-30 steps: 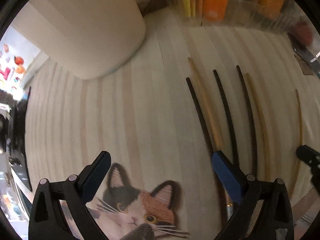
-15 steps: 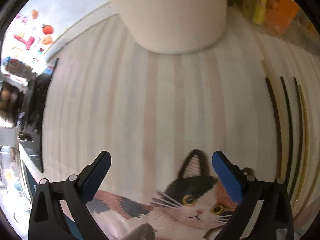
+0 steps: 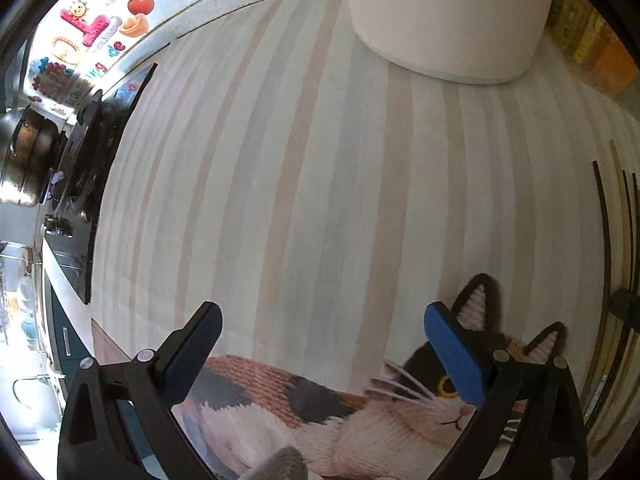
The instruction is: Organize utensils
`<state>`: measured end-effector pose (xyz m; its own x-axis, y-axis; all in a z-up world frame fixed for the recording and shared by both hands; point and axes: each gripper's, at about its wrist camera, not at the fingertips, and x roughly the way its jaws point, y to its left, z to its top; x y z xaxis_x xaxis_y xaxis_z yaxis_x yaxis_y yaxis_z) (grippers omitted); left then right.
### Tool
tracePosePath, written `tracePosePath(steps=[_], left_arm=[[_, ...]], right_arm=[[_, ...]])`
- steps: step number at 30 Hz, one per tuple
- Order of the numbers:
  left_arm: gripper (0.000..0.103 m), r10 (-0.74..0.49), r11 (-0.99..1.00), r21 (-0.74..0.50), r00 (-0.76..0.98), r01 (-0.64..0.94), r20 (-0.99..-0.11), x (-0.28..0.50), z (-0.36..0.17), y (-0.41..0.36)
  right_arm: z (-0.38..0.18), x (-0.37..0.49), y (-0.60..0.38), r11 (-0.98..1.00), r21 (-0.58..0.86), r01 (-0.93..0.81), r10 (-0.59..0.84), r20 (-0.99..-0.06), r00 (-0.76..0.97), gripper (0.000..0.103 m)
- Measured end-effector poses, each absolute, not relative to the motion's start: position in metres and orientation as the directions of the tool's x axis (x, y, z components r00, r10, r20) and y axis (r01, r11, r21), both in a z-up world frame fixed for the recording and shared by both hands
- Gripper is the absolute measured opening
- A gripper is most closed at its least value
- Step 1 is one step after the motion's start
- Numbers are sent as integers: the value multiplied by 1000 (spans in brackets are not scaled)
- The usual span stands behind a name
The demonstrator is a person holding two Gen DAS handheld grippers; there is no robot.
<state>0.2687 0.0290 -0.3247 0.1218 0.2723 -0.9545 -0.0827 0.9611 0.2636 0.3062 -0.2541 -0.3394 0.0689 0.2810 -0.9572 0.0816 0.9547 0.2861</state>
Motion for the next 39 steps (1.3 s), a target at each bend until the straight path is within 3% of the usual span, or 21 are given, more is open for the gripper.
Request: tracePosePath(steps=[7,13,16,18,20,22,24,25,30,39], left_arm=[[103,185,983,183,134,-31,-973,271,-317,-8],[102,34,996,43,121,74,-992,275,-317,-75],[92,7,993,19,105,118,-995,279,-323,-98],[76,4,989,19,102,145,-995,282,-328,-113],[68,-2,988,19,137,154,-991,285,-326,-122],[51,-2,982,30,169,186,-986,287,-323,-136],[14,-15,974,27,180,227,-984,287,-321,-148],[8,1,966,49,186,253,-983,287,-321,-155],[5,77,947,141,225,288,-971,282,-324,-151],[4,157,968,189,188,168,-970,283,-329,-65]], right_arm=[[-336,299,-267,960,264,90,259,-963,68,0],[-327,281,-316,899,394,192,381,-919,103,0],[-320,280,-341,869,424,255,403,-906,133,5],[-313,273,-360,859,418,296,385,-908,166,7],[-307,266,-381,855,394,337,345,-918,198,7],[-306,260,-398,852,374,366,314,-925,216,7],[-304,255,-414,847,357,393,291,-931,219,7],[-306,250,-421,843,359,400,292,-931,220,7],[-304,251,-411,840,399,366,337,-914,224,7],[-330,278,-342,819,503,276,481,-864,150,7]])
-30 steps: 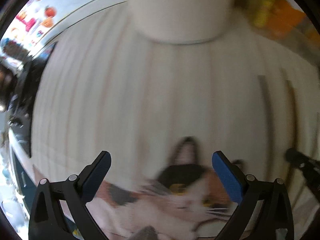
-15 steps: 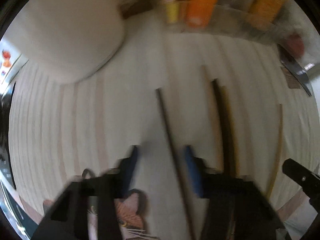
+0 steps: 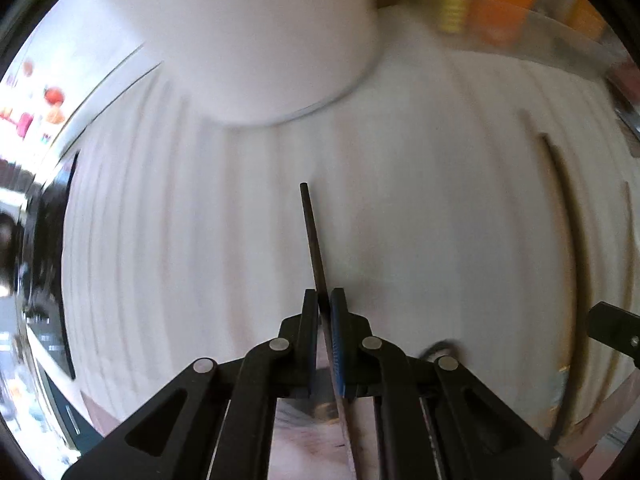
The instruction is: Organize utensils
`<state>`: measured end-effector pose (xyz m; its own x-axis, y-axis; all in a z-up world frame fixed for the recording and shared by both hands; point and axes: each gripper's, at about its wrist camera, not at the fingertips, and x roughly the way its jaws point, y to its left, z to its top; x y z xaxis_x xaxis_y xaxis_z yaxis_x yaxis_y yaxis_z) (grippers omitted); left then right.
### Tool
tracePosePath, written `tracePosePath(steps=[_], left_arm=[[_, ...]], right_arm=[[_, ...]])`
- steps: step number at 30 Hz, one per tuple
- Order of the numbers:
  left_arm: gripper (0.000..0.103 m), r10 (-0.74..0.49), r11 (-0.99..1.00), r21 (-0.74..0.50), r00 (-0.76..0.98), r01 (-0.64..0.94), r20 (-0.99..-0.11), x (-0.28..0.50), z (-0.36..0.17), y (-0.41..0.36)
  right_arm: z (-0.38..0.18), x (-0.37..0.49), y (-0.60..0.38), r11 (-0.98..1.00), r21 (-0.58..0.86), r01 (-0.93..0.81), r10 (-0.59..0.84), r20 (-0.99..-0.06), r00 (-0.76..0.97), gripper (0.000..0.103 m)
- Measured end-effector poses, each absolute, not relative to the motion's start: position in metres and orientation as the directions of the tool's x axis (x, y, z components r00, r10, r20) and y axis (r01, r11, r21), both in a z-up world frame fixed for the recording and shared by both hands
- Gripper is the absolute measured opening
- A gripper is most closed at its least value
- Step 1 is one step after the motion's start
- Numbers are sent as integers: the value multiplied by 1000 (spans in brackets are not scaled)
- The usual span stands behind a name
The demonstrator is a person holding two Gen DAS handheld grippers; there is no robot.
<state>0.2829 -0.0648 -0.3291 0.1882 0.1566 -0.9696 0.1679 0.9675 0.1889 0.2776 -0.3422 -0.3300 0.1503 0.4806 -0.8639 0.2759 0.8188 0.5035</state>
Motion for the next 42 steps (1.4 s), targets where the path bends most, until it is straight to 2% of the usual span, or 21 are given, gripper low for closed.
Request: tracePosePath(steps=[6,13,16,19,22,25,26,27,29,34,36,37,38,41,42], left_arm=[[5,149,982,165,167,89,-975,279,-332,-35],[5,99,992,109,148,58,-984,287,-326,-18],[6,77,995,85,143,51,-987,298,-332,6],[7,49,998,55,141,40,-989,301,-335,24],[18,43,999,46,139,22,-989,298,-335,34],[36,45,999,45,136,-2,-990,300,-336,50],[43,44,999,43,134,-14,-990,300,-337,56],[46,33,999,30,132,-26,-991,300,-337,62],[46,5,999,-1,128,-44,-992,300,-339,72],[46,-26,998,-32,114,-47,-993,299,-339,88],[46,-36,998,-42,110,-49,-993,297,-338,93],[46,-40,998,-46,108,-48,-993,297,-338,95],[46,-44,998,-49,106,-46,-993,297,-338,97],[46,-41,998,-45,99,-37,-994,296,-341,95],[46,-32,999,-36,102,-32,-994,297,-343,94]], right_arm=[[-352,284,-328,860,417,295,414,-907,76,6],[-329,280,-328,899,349,263,331,-937,111,7],[-330,282,-323,923,299,241,282,-954,103,17],[-331,285,-317,941,260,218,241,-964,110,19],[-337,290,-303,952,217,216,200,-975,98,19],[-331,287,-294,949,241,203,224,-969,105,20],[-327,286,-293,954,220,205,198,-973,120,20],[-321,284,-294,962,186,202,159,-977,142,20],[-315,281,-296,967,160,200,129,-979,160,21],[-317,279,-299,951,233,204,203,-967,156,23],[-314,286,-297,941,264,210,227,-957,182,30],[-314,290,-294,940,266,213,226,-955,192,38],[-316,295,-286,943,254,213,214,-957,197,43],[-327,307,-265,973,154,172,130,-981,143,43],[-325,307,-259,982,112,154,90,-986,143,40]])
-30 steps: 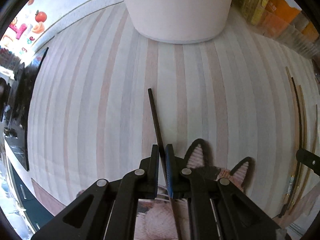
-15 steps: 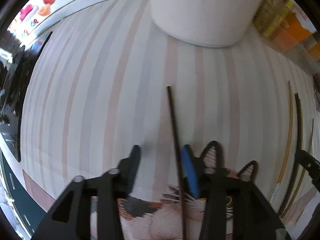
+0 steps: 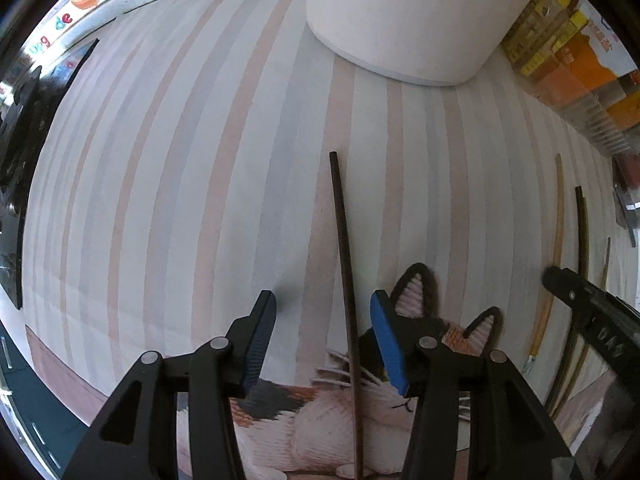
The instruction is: Organize utensils
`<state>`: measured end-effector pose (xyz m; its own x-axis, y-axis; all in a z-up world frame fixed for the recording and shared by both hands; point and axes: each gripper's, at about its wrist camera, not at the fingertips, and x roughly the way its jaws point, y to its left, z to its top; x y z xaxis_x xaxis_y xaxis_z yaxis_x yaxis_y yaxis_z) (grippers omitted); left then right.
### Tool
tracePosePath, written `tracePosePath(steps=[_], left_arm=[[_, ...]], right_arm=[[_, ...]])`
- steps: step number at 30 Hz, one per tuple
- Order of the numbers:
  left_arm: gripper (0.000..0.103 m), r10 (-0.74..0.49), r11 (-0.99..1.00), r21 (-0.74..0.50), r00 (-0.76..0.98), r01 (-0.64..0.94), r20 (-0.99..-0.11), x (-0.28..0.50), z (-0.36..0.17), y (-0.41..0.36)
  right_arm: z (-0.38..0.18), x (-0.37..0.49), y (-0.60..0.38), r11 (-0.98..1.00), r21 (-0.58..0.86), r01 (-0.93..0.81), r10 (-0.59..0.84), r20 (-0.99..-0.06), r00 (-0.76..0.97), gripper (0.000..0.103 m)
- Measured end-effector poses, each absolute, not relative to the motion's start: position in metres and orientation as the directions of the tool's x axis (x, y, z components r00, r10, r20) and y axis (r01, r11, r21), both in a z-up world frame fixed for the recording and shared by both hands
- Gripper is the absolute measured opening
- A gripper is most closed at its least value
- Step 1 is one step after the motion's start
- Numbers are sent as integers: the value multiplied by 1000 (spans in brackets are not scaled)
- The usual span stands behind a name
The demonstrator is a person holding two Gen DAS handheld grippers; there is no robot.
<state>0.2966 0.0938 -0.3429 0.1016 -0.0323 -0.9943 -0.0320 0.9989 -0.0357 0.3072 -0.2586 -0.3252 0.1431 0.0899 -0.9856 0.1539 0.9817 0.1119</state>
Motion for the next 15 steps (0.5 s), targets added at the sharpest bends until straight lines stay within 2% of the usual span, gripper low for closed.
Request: tracePosePath(steps=[1,2,5,8,12,15], left_arm=[[46,-23,999,-26,102,-28,-995,298,-343,88],[46,-12,1000,-14,105,-17,-994,299,-344,87],[43,3,1000,5,130,14,-992,300,-343,80],[5,-13,998,-3,154,64,-988,304,-342,71],[3,-11,992,7,152,123,-988,313,-343,62],[6,-58,993,-46,109,108,-992,318,-345,69]], right_arm=[[-327,306,-253,989,67,133,51,-991,121,20],[-326,303,-247,994,33,104,21,-993,119,8],[-326,289,-243,997,27,65,21,-996,92,7],[-327,274,-246,997,52,54,49,-998,48,7],[-326,258,-262,993,96,71,96,-995,-2,7],[-325,254,-274,990,116,81,119,-992,-35,7]])
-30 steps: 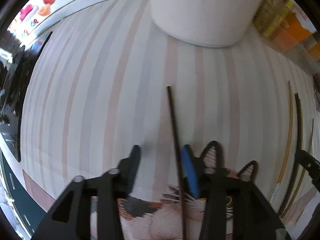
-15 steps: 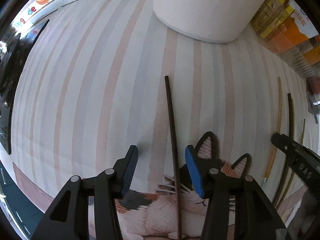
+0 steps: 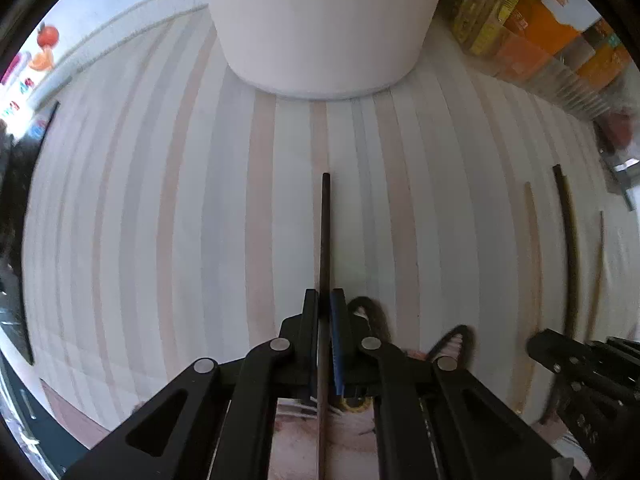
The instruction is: Organize utensils
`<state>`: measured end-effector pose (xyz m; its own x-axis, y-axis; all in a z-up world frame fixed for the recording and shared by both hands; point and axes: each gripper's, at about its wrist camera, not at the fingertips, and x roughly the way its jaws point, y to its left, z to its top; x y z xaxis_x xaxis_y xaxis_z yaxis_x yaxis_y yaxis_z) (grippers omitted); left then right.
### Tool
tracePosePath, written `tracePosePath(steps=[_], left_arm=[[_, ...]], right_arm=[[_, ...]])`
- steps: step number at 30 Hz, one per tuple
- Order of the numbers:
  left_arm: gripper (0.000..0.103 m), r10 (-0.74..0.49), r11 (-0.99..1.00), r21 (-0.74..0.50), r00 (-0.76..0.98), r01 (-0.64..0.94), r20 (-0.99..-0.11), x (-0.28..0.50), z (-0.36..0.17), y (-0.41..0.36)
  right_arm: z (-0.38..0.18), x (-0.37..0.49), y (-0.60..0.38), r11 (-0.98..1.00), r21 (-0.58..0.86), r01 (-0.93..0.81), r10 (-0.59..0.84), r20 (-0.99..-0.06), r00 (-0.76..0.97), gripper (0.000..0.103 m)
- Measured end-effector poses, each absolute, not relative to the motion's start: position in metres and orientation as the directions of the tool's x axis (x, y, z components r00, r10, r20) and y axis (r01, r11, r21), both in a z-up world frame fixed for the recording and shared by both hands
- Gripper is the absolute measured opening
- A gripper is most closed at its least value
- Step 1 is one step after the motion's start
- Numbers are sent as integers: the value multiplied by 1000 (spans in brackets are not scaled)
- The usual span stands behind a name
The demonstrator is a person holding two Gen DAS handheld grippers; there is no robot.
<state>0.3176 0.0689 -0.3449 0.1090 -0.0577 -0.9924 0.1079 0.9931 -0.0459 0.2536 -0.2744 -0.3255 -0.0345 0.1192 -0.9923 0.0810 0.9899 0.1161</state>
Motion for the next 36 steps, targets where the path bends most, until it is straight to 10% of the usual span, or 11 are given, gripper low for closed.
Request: tracePosePath(steps=[22,36], left_arm=[[3,-1,985,16,101,172,-995,290,-356,56],[3,-105,989,-69,298,127,-949,263,-254,53]], right_arm=[[-328,283,-200,999,-10,50,-9,-1000,-12,7],[-264,238,-224,975,186,119,164,-971,173,7]])
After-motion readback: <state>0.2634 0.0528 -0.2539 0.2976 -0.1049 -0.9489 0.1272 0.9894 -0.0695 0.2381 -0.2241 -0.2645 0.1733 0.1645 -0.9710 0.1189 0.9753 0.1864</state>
